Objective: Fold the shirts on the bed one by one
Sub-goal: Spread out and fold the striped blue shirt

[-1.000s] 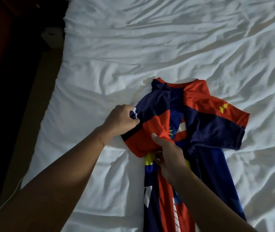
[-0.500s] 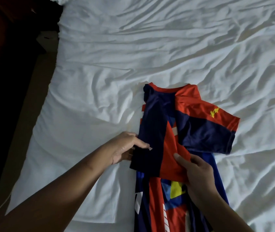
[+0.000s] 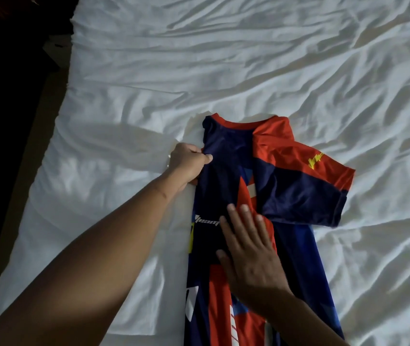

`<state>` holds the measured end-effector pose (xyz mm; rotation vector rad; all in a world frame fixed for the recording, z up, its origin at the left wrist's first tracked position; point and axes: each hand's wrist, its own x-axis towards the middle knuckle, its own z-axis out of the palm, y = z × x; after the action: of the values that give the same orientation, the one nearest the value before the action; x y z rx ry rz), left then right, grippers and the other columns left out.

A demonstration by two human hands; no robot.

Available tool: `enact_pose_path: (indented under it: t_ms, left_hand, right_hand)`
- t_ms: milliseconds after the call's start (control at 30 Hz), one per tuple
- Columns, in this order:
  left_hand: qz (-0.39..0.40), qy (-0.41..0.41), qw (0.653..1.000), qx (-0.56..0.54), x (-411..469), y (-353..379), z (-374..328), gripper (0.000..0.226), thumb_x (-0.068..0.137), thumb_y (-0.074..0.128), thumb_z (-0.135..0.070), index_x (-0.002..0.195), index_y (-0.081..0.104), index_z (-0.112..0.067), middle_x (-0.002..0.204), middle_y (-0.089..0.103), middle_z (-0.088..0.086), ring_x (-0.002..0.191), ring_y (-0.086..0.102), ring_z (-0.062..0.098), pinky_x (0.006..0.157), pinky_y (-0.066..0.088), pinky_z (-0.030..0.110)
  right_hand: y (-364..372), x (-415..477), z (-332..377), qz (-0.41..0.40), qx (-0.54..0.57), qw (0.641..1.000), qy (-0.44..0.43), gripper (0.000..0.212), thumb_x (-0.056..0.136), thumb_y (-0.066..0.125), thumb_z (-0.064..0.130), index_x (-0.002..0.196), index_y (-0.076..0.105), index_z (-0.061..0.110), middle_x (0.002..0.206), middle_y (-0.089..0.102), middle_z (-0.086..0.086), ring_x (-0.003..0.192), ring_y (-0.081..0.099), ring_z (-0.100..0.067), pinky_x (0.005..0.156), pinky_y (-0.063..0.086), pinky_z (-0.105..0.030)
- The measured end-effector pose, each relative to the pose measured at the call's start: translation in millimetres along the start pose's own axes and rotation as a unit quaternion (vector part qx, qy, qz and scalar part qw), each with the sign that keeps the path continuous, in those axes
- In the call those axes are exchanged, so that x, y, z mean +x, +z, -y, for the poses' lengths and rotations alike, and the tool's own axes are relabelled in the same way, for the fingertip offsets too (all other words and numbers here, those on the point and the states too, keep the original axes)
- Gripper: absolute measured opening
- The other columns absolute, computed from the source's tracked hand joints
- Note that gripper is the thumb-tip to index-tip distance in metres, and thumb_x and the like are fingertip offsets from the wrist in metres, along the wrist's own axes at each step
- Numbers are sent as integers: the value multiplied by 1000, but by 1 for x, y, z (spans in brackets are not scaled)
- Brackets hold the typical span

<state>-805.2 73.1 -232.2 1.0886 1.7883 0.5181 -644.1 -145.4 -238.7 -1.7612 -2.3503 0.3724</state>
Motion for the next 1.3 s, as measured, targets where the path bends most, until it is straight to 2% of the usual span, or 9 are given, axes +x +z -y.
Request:
enact_pose_path:
  t_ms: [133, 333, 500, 633, 733, 833, 900, 1067, 1300]
  left_hand:
    - [-39, 33, 998, 38, 6, -7, 8, 27, 88, 81, -18, 74, 62, -4, 73, 57, 0, 67, 53, 17, 51, 41, 13]
    - [-43, 68, 994, 68, -8, -8, 3, 26, 92, 77, -32, 104, 63, -15, 95, 63, -2, 81, 63, 12, 64, 55, 25]
    - [-130, 291, 933, 167, -44, 12, -3, 19, 97, 65, -26, 111, 59, -15, 107, 54, 1, 94, 58, 21, 82, 50, 38]
    - [-23, 430, 885, 175, -75, 53, -9, 4, 94, 67, -15, 93, 66, -12, 88, 59, 0, 84, 57, 21, 75, 52, 44]
    - [40, 482, 851, 202, -98, 97, -11, 11, 92, 67, -18, 88, 69, -8, 84, 60, 4, 84, 57, 25, 73, 52, 45]
    - [52, 485, 835, 253, -120, 144, -9, 31, 87, 67, -41, 86, 69, -10, 85, 61, 6, 84, 59, 29, 71, 54, 46]
    - [32, 468, 825, 315, -133, 173, -8, 48, 79, 71, -56, 91, 69, -10, 88, 63, 8, 85, 60, 31, 72, 55, 45]
    - [-19, 365, 816, 448, -151, 218, -17, 82, 65, 74, -78, 107, 62, -9, 100, 61, 12, 90, 58, 31, 72, 52, 45]
    - [-53, 385, 839, 380, -146, 217, -20, 23, 78, 71, -32, 88, 63, -14, 81, 62, 7, 71, 62, 29, 56, 50, 38]
  right_hand:
    - [26, -13, -5, 60, -1, 998, -34, 61, 111, 28, 46, 162, 29, 12, 173, 12, -7, 160, 8, -24, 124, 14, -43]
    - [19, -26, -15, 62, 55, 996, -23, 58, 113, 22, 48, 160, 33, 17, 172, 17, -2, 160, 7, -16, 126, 13, -37]
    - [-27, -17, -39, -104, 256, 960, 50, 32, 109, 49, 28, 117, 74, 9, 122, 66, 1, 113, 65, -17, 94, 54, -32]
    - [-59, 7, -104, -227, 216, 938, 148, 15, 102, 63, 12, 99, 75, 6, 97, 63, 0, 88, 64, -21, 77, 53, -32]
    - [-69, 30, -161, -250, 169, 921, 244, 15, 101, 62, 12, 108, 74, 5, 107, 65, -9, 98, 63, -33, 84, 55, -45]
    - [-79, 52, -202, -168, 174, 905, 349, 37, 103, 56, 24, 134, 63, 7, 137, 58, -15, 127, 54, -34, 109, 44, -45]
    - [-86, 64, -216, -112, 209, 884, 403, 50, 103, 57, 31, 147, 52, 8, 143, 56, -13, 132, 53, -30, 109, 40, -40]
    - [-91, 73, -230, -84, 260, 865, 422, 29, 95, 72, 30, 118, 73, 14, 100, 71, 4, 97, 68, -19, 80, 52, -31]
    - [-105, 73, -209, -163, 447, 752, 457, 10, 88, 80, 17, 84, 74, 9, 77, 75, -8, 71, 76, -23, 58, 59, -29]
